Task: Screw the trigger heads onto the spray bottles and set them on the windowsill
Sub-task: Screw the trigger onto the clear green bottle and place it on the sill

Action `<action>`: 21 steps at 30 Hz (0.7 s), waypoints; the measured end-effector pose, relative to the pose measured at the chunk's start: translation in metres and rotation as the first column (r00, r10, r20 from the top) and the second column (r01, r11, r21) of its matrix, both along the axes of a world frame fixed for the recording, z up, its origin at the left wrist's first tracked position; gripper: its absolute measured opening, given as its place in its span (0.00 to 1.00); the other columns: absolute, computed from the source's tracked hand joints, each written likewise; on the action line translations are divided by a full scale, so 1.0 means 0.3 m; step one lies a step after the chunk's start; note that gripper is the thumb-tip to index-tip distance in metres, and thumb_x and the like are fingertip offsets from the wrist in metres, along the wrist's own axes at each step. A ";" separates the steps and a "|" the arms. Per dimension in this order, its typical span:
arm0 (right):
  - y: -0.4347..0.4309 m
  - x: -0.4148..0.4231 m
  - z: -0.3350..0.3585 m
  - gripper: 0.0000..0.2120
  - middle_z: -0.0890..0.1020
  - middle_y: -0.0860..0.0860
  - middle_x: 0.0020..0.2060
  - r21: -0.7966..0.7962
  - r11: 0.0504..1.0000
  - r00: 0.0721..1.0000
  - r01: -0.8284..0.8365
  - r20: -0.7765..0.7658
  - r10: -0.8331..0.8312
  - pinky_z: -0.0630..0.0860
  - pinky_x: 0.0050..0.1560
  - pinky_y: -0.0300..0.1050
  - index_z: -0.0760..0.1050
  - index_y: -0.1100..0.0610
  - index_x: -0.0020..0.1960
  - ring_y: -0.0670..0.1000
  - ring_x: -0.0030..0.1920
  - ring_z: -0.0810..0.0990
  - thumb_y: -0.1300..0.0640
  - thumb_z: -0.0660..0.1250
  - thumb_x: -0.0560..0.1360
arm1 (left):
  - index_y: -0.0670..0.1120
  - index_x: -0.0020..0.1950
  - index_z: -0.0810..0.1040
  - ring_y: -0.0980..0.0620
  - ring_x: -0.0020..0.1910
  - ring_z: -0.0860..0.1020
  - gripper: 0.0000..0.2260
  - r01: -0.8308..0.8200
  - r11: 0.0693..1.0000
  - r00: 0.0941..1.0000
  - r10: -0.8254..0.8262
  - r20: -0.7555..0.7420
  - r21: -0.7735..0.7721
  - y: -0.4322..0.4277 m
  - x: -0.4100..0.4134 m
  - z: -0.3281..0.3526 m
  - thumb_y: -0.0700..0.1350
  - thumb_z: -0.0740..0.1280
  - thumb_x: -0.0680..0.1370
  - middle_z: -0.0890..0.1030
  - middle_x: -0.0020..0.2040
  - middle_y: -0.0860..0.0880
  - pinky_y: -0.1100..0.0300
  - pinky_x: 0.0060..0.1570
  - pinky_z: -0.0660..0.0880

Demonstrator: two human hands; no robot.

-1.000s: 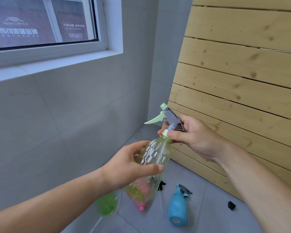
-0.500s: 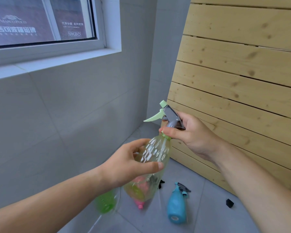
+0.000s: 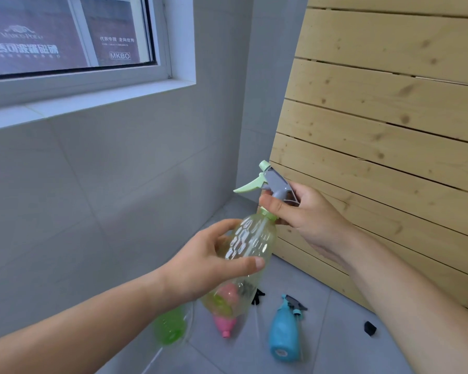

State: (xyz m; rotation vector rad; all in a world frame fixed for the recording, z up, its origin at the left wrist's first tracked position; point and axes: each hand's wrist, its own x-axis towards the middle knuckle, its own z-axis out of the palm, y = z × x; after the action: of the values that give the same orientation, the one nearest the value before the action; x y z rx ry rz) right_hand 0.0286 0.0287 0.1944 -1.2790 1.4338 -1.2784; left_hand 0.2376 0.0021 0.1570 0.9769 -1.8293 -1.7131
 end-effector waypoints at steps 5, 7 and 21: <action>0.005 0.012 -0.003 0.15 0.82 0.51 0.45 0.005 1.000 1.000 -0.027 -0.002 0.027 0.78 0.61 0.61 0.79 0.59 0.56 0.55 0.50 0.83 0.59 0.74 0.71 | 0.54 0.67 0.77 0.42 0.50 0.86 0.29 -0.034 0.996 0.998 0.038 0.052 -0.080 0.000 0.002 -0.008 0.49 0.82 0.68 0.88 0.52 0.45 0.43 0.56 0.83; 0.000 0.025 -0.005 0.12 0.82 0.52 0.41 0.002 1.000 1.000 0.005 0.003 -0.005 0.78 0.56 0.61 0.79 0.62 0.52 0.53 0.45 0.82 0.60 0.74 0.71 | 0.57 0.69 0.74 0.47 0.50 0.87 0.36 -0.072 0.984 0.991 0.090 0.103 -0.164 0.003 -0.005 -0.012 0.58 0.81 0.63 0.87 0.52 0.49 0.44 0.55 0.83; 0.034 0.042 0.047 0.18 0.85 0.61 0.53 0.011 0.978 0.847 -0.207 0.503 0.174 0.79 0.60 0.56 0.75 0.63 0.60 0.58 0.55 0.83 0.60 0.68 0.71 | 0.45 0.62 0.80 0.59 0.47 0.83 0.22 0.102 0.994 0.995 -0.102 -0.016 0.049 0.026 0.002 0.022 0.60 0.66 0.77 0.87 0.49 0.52 0.70 0.50 0.78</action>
State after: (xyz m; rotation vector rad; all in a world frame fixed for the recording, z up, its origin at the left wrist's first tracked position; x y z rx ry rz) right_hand 0.0412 0.0391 0.2085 -0.9239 0.9425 -1.2941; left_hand 0.2382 0.0099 0.1635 0.9026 -1.8650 -1.8296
